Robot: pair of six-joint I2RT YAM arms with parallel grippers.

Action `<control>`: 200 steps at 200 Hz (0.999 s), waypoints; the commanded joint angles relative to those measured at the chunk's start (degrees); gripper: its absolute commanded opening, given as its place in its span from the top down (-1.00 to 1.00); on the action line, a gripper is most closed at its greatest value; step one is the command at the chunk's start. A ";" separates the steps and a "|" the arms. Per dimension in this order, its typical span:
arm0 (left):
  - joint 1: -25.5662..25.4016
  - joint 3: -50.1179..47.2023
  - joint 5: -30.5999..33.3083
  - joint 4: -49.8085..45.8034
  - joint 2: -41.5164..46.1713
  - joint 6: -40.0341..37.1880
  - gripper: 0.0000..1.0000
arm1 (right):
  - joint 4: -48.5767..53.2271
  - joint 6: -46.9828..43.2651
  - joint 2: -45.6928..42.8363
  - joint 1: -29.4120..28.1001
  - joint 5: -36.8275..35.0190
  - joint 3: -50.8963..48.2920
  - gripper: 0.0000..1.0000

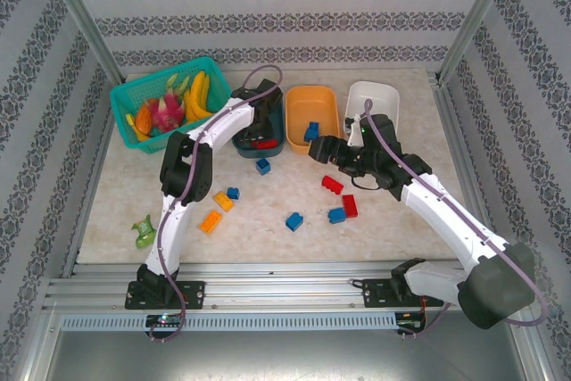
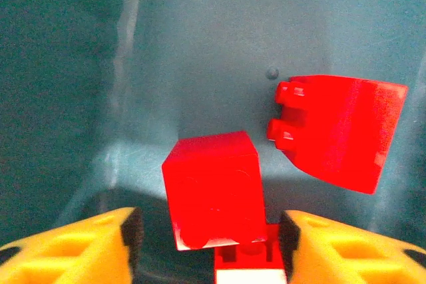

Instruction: Sort the legos into containers by color

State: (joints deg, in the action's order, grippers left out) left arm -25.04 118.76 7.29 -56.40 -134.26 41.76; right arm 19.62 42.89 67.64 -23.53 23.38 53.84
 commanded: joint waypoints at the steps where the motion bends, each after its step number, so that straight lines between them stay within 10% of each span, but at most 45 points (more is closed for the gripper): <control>1: 0.37 0.91 0.27 -2.73 4.18 -0.49 -0.28 | 6.20 -2.42 -1.40 -0.72 -3.49 2.89 -0.70; 70: -6.18 -12.06 -7.32 5.82 23.68 -6.81 -0.57 | 38.57 10.54 -0.19 -3.64 -16.23 5.00 -0.40; 139: -16.15 -49.38 -16.97 24.17 55.08 -6.83 -0.84 | 20.44 44.69 -0.14 -9.67 -16.69 -10.63 -0.44; 200: -17.94 -59.47 -16.86 22.13 68.82 -3.87 -0.84 | 13.42 53.49 2.85 -9.65 -19.18 -15.17 -0.47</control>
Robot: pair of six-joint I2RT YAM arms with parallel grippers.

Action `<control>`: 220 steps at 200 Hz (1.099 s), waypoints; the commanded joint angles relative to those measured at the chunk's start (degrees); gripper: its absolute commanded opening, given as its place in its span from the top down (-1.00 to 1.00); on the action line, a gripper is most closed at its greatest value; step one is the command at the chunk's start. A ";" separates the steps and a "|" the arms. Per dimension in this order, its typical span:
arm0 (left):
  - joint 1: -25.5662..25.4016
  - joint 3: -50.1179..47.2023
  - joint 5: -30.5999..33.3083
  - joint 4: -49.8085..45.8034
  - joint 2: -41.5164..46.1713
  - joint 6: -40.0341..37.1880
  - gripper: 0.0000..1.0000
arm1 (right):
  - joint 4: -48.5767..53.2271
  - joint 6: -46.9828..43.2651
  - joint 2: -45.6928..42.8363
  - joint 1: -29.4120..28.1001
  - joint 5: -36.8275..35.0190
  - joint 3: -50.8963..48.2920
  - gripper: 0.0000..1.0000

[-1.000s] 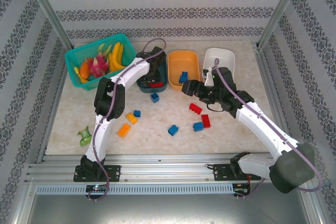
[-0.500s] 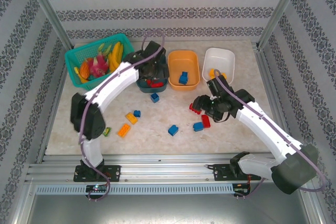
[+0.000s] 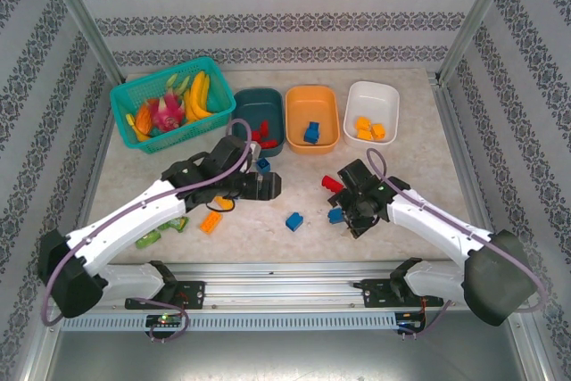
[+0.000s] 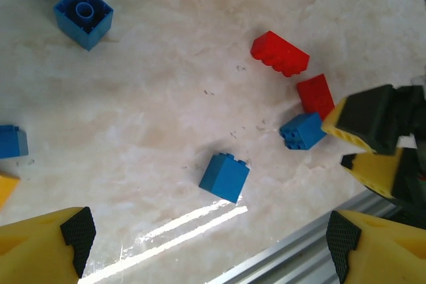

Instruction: Sort the legos into containers by color

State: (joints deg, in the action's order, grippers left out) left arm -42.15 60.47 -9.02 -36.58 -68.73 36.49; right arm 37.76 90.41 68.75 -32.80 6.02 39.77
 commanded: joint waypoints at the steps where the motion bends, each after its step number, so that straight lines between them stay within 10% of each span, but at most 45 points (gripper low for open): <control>1: -0.83 -1.20 -0.61 2.30 3.36 1.35 -0.84 | -4.80 6.03 1.87 -0.32 -1.82 -1.10 -0.47; 81: -1.44 -2.27 -0.78 2.83 6.45 1.70 -0.84 | -9.38 7.85 9.10 -0.36 -1.72 -2.24 -0.28; 141: -1.71 -2.71 0.22 3.46 6.72 3.05 -0.82 | -6.39 4.51 9.00 -0.40 -3.88 0.40 0.38; 220: 6.55 7.64 -3.50 10.52 -4.16 8.48 -0.91 | 9.13 -30.96 19.10 0.89 -14.48 36.14 0.44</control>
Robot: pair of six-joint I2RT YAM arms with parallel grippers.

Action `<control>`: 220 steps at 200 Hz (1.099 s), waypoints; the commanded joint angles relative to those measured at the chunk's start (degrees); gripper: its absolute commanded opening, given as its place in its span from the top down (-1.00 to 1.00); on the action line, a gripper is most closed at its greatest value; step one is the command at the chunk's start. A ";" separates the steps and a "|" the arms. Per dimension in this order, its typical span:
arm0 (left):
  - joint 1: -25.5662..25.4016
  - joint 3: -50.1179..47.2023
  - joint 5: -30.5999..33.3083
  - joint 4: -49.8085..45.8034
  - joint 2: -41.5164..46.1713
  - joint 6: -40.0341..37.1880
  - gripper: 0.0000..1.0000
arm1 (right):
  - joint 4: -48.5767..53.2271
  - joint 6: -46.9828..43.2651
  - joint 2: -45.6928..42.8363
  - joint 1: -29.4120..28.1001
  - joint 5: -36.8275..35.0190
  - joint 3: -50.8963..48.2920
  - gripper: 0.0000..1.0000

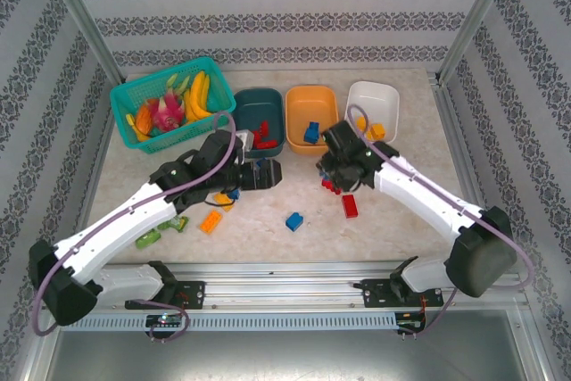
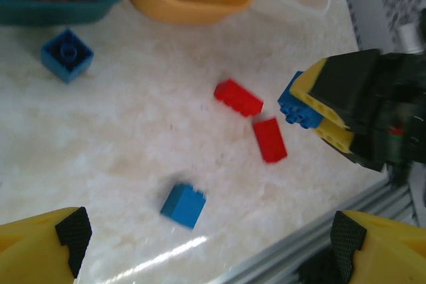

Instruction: Sort the legos into containers by color

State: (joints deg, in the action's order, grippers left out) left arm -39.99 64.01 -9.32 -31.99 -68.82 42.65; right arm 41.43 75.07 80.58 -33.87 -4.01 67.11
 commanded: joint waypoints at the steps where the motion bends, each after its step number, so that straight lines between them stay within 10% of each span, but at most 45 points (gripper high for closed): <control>1: 4.61 4.28 -3.39 6.04 -4.32 2.33 -0.91 | 5.53 -16.03 7.78 2.01 -4.53 9.25 0.44; 67: 15.35 11.12 -10.16 12.18 -16.17 3.93 -0.90 | 14.69 -32.93 35.42 6.54 -7.43 39.03 0.47; 166: 15.62 13.86 -13.19 13.70 -22.50 3.93 -0.89 | 24.05 -35.64 57.27 11.54 -9.46 61.13 0.43; 220: 15.42 14.14 -12.94 12.36 -22.45 3.81 -0.88 | 24.84 -35.37 59.11 11.50 -8.11 64.40 -0.07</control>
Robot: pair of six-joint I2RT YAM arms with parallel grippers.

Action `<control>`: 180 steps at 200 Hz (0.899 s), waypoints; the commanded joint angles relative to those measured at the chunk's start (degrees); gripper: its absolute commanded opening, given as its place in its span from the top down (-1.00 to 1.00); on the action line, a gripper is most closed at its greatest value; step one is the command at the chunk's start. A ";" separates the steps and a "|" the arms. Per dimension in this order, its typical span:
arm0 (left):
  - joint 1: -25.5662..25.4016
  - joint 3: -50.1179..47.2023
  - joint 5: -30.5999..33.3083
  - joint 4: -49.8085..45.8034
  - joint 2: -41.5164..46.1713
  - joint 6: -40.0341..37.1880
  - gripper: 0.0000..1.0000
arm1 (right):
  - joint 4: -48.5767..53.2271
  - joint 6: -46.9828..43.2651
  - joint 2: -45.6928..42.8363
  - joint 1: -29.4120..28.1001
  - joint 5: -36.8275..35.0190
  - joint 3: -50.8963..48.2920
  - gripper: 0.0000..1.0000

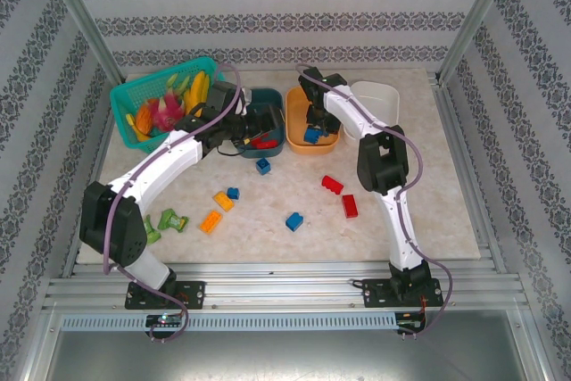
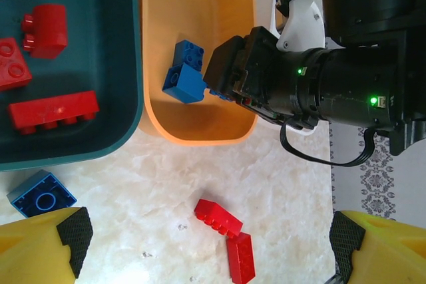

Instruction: Sort the legos into containers by color

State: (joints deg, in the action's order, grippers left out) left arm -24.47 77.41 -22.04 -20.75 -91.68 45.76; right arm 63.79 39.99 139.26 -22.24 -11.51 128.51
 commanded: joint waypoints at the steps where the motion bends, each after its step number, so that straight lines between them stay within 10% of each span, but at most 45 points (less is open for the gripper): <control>1: -0.12 0.73 -0.21 1.10 0.43 0.72 -0.88 | 2.48 -0.32 0.32 -0.19 -0.62 3.04 -0.08; 85: -0.22 -1.47 6.09 -10.03 8.21 -0.19 -0.87 | -0.79 -2.22 -16.75 -4.00 -0.45 1.24 -0.29; 180: -1.50 -12.35 9.28 -18.41 19.87 2.48 -0.82 | -23.20 -8.26 -57.02 -12.41 3.22 -43.96 -0.31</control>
State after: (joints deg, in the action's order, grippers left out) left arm -24.77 67.24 -14.17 -35.46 -74.17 47.07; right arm 44.71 33.56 87.61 -33.78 -9.52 91.98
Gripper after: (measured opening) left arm 0.908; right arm 0.651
